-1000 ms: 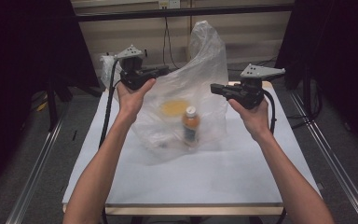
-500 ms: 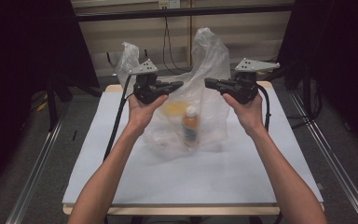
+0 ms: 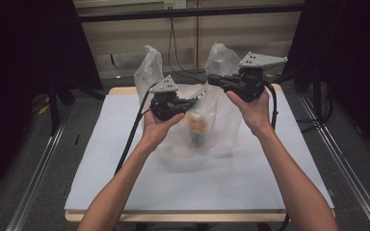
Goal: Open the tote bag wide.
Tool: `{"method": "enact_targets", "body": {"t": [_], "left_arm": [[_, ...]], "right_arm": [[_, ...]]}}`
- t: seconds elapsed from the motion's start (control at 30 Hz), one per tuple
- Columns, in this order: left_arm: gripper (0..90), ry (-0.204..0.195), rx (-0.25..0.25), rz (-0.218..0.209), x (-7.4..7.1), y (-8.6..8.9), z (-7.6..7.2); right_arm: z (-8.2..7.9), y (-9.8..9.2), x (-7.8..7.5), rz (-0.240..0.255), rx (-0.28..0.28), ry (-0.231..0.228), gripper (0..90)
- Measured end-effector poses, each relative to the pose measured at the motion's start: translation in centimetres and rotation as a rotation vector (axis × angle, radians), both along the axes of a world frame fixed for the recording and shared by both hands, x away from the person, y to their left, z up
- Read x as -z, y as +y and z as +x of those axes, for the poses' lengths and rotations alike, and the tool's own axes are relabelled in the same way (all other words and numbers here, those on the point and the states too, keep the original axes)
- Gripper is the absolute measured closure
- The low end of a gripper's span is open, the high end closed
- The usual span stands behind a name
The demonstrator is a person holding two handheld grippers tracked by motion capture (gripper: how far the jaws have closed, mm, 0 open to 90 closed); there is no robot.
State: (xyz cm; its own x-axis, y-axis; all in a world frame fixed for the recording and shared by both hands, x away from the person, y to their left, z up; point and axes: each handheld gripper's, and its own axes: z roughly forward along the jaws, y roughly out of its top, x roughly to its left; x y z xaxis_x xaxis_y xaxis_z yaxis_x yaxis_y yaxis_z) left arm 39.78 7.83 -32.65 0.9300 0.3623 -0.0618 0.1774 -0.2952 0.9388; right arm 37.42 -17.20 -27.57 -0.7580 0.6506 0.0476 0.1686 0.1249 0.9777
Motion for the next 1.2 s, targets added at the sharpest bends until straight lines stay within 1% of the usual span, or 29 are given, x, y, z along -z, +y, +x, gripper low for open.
{"method": "enact_targets", "body": {"t": [0.03,0.07,0.1,0.13,0.23,0.27,0.3,0.33,0.37,0.4,0.43,0.47,0.5,0.53,0.6,0.63,0.67,0.77,0.8,0.83,0.87,0.9,0.97,1.03,1.07,1.1,1.13,1.17,1.2], "left_arm": [[90.0,-0.006,0.021,0.006,0.2,0.1,-0.6],[90.0,-0.002,0.027,0.018,0.5,0.1,-0.9],[90.0,-0.002,0.027,0.018,0.5,0.1,-0.9],[90.0,-0.01,0.038,0.037,0.6,0.2,-1.1],[90.0,0.002,0.049,0.034,1.1,0.7,-1.7],[90.0,0.008,0.057,0.034,1.4,1.1,-2.3],[90.0,0.008,0.057,0.034,1.4,1.1,-2.3],[90.0,-0.002,0.046,0.048,1.6,1.3,-2.5],[90.0,0.008,0.034,0.037,1.9,1.8,-2.5],[90.0,0.008,0.034,0.037,1.9,1.8,-2.5],[90.0,0.013,0.016,0.041,2.3,2.5,-2.2],[90.0,0.013,0.016,0.041,2.3,2.5,-2.2],[90.0,0.022,0.012,0.036,2.6,2.8,-2.0],[90.0,0.027,0.007,0.037,2.7,2.9,-1.9],[90.0,0.039,-0.001,0.029,3.2,3.3,-1.7],[90.0,0.042,-0.004,0.018,3.4,3.4,-1.7],[90.0,0.044,-0.009,0.024,3.4,3.5,-1.6],[90.0,0.051,-0.029,0.016,3.8,3.9,-1.4],[90.0,0.056,-0.028,0.021,3.8,4.0,-1.5],[90.0,0.06,-0.025,0.009,3.8,4.0,-1.5],[90.0,0.05,-0.024,0.009,3.8,4.0,-1.5],[90.0,0.051,-0.028,0.006,3.6,4.0,-1.5],[90.0,0.052,-0.028,-0.004,2.8,3.7,-1.2],[90.0,0.056,-0.021,-0.027,2.2,3.5,-0.8],[90.0,0.043,-0.037,-0.019,2.2,3.4,-0.6],[90.0,0.043,-0.037,-0.019,2.2,3.4,-0.6],[90.0,0.067,-0.072,0.001,2.7,3.5,0.2],[90.0,0.081,-0.08,0.017,3.2,3.5,0.6],[90.0,0.088,-0.1,0.047,3.8,3.4,1.0]], "right_arm": [[0.2,0.0,0.4,-0.006,0.007,0.011,90.0],[0.2,0.0,0.7,-0.01,0.01,0.014,90.0],[0.2,0.0,0.7,-0.01,0.01,0.014,90.0],[0.3,0.1,1.3,-0.015,0.008,0.024,90.0],[0.3,0.5,2.8,-0.038,0.012,0.047,90.0],[0.3,0.5,3.6,-0.047,0.011,0.056,90.0],[0.2,0.5,4.2,-0.053,0.012,0.065,90.0],[0.2,0.5,4.8,-0.058,0.01,0.073,90.0],[0.1,0.4,5.3,-0.058,0.012,0.082,90.0],[0.1,0.4,5.3,-0.058,0.012,0.082,90.0],[0.1,0.2,6.4,-0.058,0.017,0.102,90.0],[0.1,0.2,6.4,-0.058,0.017,0.102,90.0],[0.0,0.2,6.7,-0.062,0.019,0.109,90.0],[0.0,0.1,7.4,-0.073,0.024,0.122,90.0],[0.1,-0.1,8.3,-0.075,0.031,0.137,90.0],[0.1,-0.2,8.5,-0.072,0.033,0.139,90.0],[0.2,-0.3,8.8,-0.072,0.04,0.145,90.0],[0.1,-0.6,9.5,-0.085,0.056,0.144,90.0],[-0.1,-0.6,9.7,-0.091,0.059,0.143,90.0],[-0.2,-0.5,9.9,-0.098,0.054,0.147,90.0],[-0.2,-0.4,10.0,-0.106,0.054,0.147,90.0],[-0.2,-0.3,10.2,-0.113,0.053,0.146,90.0],[-0.1,-0.1,10.2,-0.092,0.042,0.151,90.0],[-0.1,0.2,10.0,-0.092,0.036,0.149,90.0],[-0.2,0.4,9.9,-0.086,0.032,0.146,90.0],[-0.2,0.4,9.9,-0.089,0.032,0.147,90.0],[-0.2,0.4,9.9,-0.094,0.037,0.147,90.0],[-0.1,0.3,10.0,-0.093,0.04,0.152,90.0],[0.0,0.2,10.1,-0.09,0.039,0.158,90.0]]}}
